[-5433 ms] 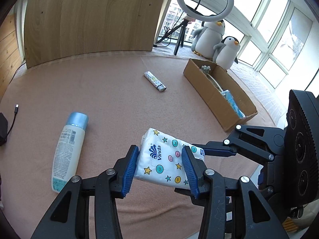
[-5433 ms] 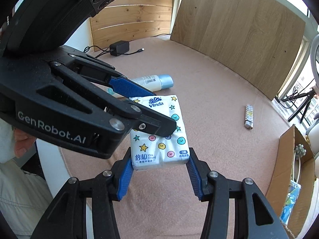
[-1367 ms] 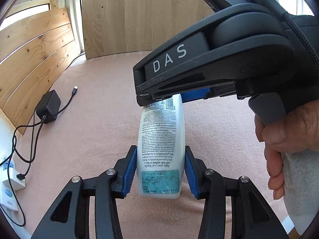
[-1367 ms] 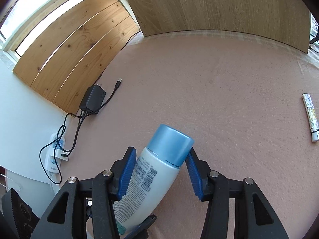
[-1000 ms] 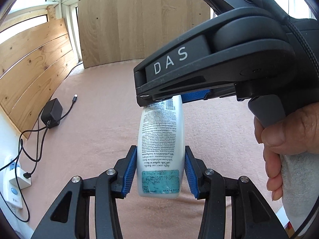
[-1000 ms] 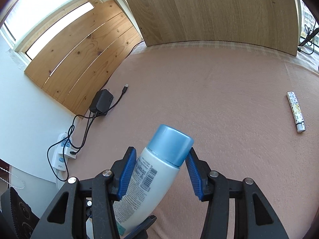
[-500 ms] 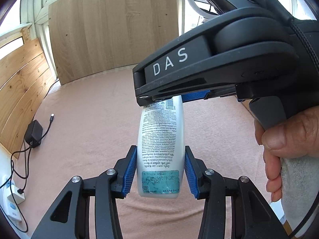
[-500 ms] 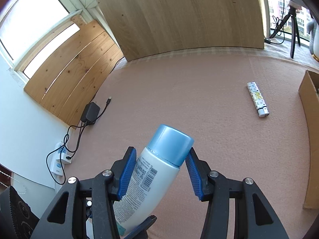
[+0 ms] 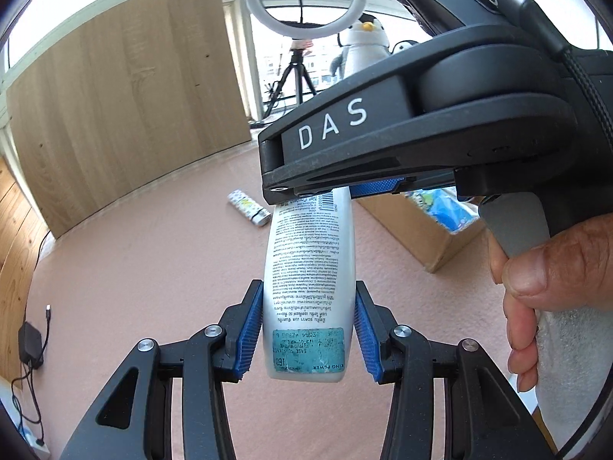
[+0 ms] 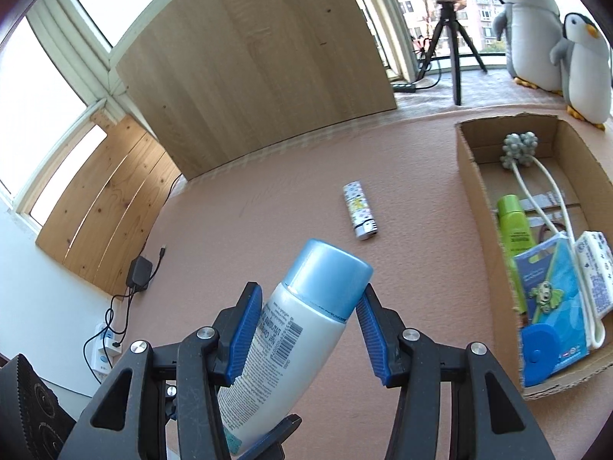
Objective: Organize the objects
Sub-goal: 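Carry the lotion bottle with both grippers into the box and release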
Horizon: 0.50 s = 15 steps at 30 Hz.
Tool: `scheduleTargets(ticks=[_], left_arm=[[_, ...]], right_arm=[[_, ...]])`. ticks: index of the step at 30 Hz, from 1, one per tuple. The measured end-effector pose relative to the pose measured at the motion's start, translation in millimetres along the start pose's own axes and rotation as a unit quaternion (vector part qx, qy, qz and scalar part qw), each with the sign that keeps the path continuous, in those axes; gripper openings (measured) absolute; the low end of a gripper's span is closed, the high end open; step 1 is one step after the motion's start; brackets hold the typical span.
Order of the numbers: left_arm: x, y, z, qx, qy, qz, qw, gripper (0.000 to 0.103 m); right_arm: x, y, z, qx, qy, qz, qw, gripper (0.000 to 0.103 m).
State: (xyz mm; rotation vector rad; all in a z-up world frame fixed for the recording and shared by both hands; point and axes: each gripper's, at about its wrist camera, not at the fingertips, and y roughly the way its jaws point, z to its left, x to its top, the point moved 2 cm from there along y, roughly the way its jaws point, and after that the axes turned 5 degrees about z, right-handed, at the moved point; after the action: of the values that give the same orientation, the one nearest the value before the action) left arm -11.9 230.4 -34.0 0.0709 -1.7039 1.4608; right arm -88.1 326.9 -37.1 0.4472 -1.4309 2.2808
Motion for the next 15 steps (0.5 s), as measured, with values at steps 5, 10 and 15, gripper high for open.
scheduleTargets(ticks=[5,10,15], left_arm=[[27.7,15.3,-37.3,-0.03,0.036,-0.006,0.9989,0.048],[49.6,29.1,-66.3,-0.057,0.064,-0.01,0.9963,0.048],[66.1,43.6,-80.5,-0.075,0.08,-0.011,0.9939,0.048]], right_arm=[[6.3,-27.3,-44.5,-0.019,0.036,-0.026,0.999,0.046],[10.2,-49.9,-84.8,-0.04,0.07,-0.049,0.996,0.046],[15.8,-63.4,-115.7,-0.053,0.094,-0.064,0.992,0.046]])
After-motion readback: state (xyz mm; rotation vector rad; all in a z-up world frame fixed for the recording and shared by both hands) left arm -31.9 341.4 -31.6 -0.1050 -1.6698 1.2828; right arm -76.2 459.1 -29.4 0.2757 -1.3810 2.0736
